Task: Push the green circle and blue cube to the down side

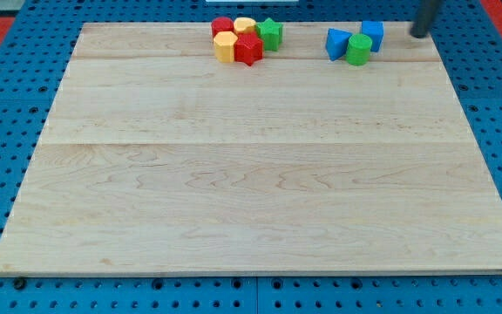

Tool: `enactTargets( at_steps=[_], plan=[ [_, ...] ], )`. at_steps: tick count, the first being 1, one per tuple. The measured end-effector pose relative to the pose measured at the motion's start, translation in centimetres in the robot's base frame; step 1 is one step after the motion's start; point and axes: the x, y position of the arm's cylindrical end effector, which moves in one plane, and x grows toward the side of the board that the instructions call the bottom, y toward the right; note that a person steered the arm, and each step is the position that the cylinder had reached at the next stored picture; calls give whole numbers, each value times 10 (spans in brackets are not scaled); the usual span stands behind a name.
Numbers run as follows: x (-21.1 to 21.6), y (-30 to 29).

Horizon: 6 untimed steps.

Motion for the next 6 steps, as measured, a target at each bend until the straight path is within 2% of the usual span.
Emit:
enactTargets(
  at_steps=[1, 2, 3, 4, 6],
  plan=[
    [-4, -52],
    [58, -57],
    [78, -45],
    [103, -70],
    [105, -89]
  ],
)
